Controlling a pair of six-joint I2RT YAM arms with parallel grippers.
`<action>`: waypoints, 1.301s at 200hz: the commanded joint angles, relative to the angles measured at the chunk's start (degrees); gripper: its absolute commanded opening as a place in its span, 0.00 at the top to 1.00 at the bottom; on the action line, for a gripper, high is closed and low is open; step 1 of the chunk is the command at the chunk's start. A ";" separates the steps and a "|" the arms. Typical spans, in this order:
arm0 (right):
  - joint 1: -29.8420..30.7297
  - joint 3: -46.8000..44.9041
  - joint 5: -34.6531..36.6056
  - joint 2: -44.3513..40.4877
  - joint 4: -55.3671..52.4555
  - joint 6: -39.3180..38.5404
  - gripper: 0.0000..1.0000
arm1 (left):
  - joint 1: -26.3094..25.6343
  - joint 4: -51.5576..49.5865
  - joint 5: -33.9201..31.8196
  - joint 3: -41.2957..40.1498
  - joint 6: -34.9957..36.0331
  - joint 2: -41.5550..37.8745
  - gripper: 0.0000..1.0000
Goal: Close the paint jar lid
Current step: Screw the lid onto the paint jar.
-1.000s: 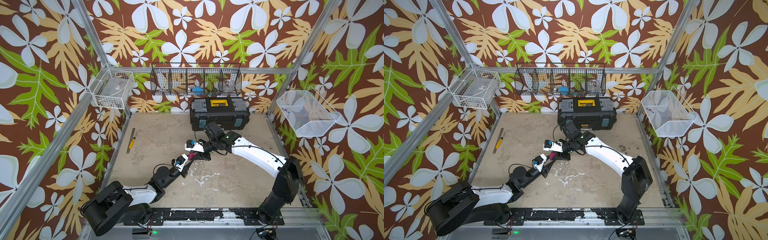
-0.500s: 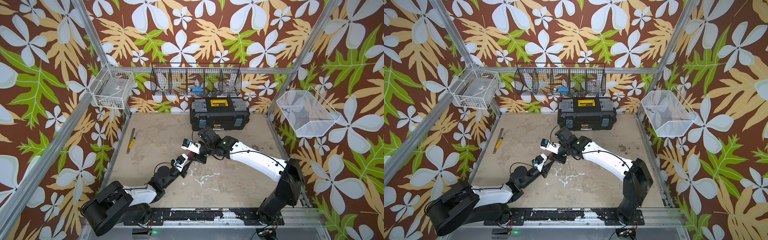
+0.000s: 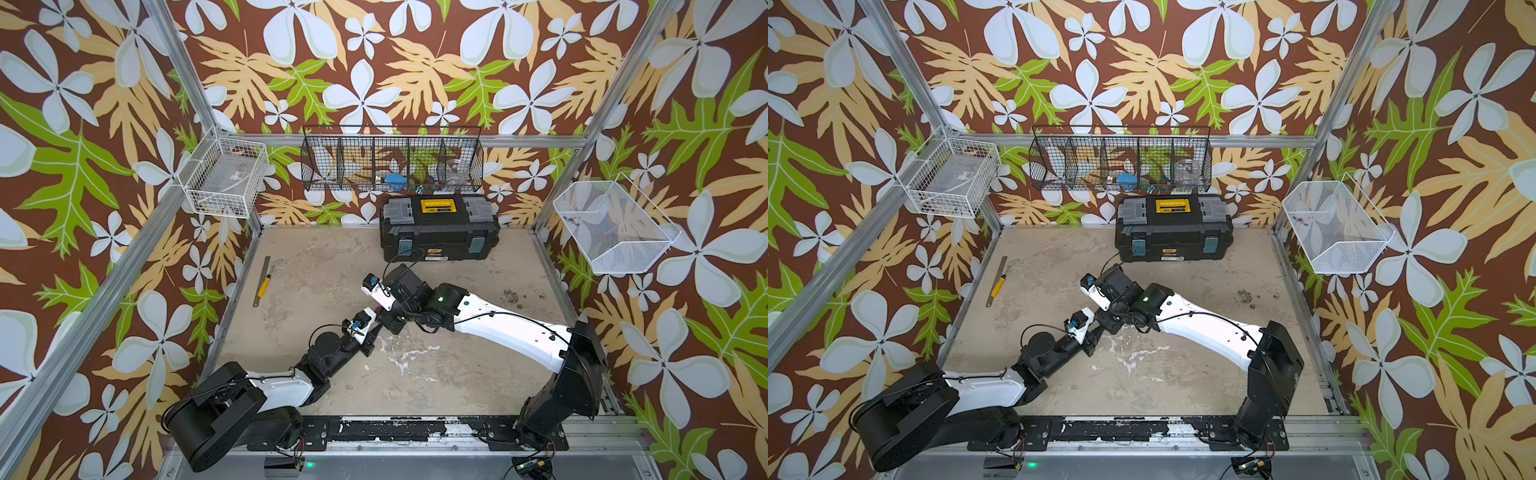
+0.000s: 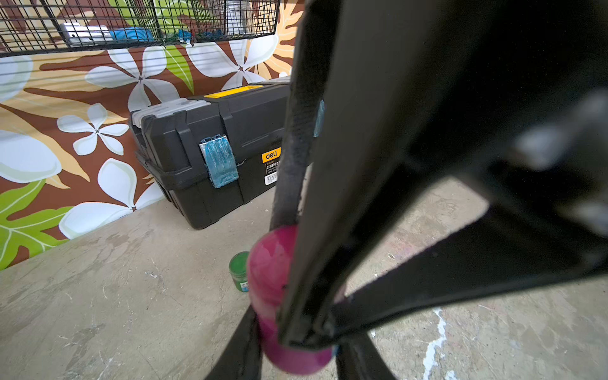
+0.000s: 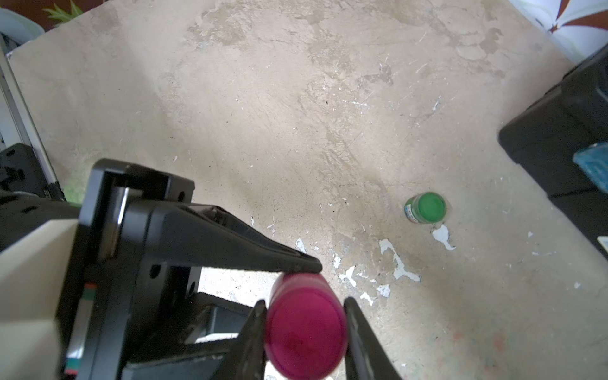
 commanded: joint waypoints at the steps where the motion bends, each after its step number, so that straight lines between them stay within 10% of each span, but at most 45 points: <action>1: 0.22 0.94 1.86 0.94 -0.81 8.33 0.81 | -0.18 5.78 3.27 0.41 0.19 -0.07 0.96; 260: 0.15 9.29 2.08 4.42 -8.87 19.81 0.49 | -0.20 5.79 3.31 0.34 0.13 -0.13 0.96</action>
